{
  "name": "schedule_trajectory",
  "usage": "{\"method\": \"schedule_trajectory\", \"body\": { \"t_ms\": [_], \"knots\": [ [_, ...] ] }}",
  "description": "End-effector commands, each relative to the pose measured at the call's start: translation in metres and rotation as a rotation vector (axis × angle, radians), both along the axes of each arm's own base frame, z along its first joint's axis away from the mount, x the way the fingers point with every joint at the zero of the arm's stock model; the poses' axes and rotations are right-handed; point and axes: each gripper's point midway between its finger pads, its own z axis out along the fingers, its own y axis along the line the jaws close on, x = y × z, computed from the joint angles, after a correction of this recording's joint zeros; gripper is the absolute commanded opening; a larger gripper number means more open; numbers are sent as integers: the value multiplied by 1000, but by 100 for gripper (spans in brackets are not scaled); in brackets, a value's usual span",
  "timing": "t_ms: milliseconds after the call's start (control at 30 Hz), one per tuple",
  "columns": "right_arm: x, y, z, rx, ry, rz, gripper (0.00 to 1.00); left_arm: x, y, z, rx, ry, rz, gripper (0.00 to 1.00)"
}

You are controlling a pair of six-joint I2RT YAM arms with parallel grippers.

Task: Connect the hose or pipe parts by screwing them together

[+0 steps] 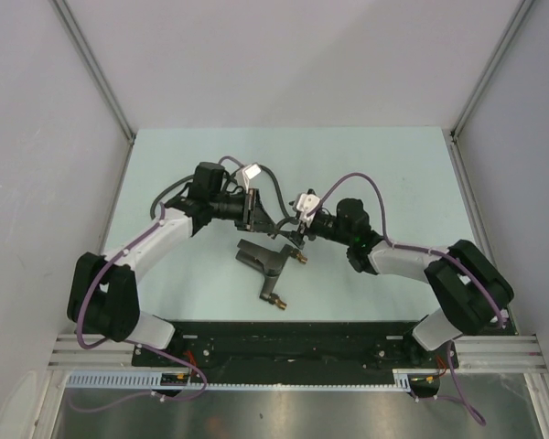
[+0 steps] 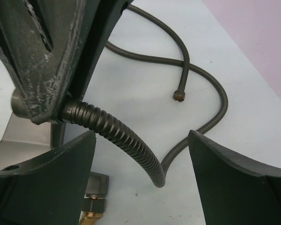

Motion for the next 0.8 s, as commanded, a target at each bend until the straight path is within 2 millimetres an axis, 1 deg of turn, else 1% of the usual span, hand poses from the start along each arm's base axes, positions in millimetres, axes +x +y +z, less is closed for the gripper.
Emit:
{"method": "schedule_trajectory", "body": {
  "t_ms": [0,33,100,133,200,267,300,333,367,400,433,467,500,533,567,600,633,667,700,733,767],
  "knots": [
    [8,21,23,92,-76,29,82,-11,-3,24,-62,-82,-67,0],
    [18,20,22,98,-82,-29,77,-12,-3,25,-66,-87,-72,0],
    [28,21,18,143,-81,-73,72,-14,-3,28,-72,-98,-79,0],
    [33,21,18,162,-77,-92,67,-15,-3,31,-75,-107,-79,0],
    [44,18,12,203,-70,-120,63,-16,-3,34,-79,-113,-76,0],
    [59,11,9,251,-81,-176,50,-14,-2,37,-73,-119,-57,0],
    [68,4,9,272,-77,-212,35,-11,-1,36,-62,-121,-32,0],
    [81,-8,7,285,-79,-294,28,-10,-1,36,-57,-122,-22,0],
    [90,-17,10,299,-91,-348,22,-8,0,36,-51,-124,-11,0],
    [104,-35,10,297,-106,-423,12,-2,1,36,-37,-132,20,0],
    [117,-56,14,307,-125,-530,7,2,1,37,-30,-134,36,0],
    [126,-73,21,318,-148,-599,4,8,-1,34,-22,-123,43,1],
    [132,-91,40,340,-187,-662,0,17,-5,44,-30,-141,49,0],
    [147,-125,55,358,-220,-792,0,24,-8,47,-32,-145,52,0],
    [154,-143,59,329,-221,-858,0,35,-16,38,-18,-117,48,0],
    [159,-162,74,322,-244,-926,0,48,-24,57,-38,-160,46,0],
    [163,-204,111,353,-302,-1056,0,54,-32,62,-44,-167,36,0],
    [165,-222,113,308,-286,-1113,0,55,-44,65,-51,-167,10,0],
    [165,-244,125,307,-292,-1171,0,67,-57,76,-68,-182,1,0],
    [156,-270,153,370,-299,-1241,0,67,-72,78,-76,-179,-26,0],
    [158,-309,155,340,-261,-1335,0,73,-83,101,-106,-224,-37,0]
  ]
}}
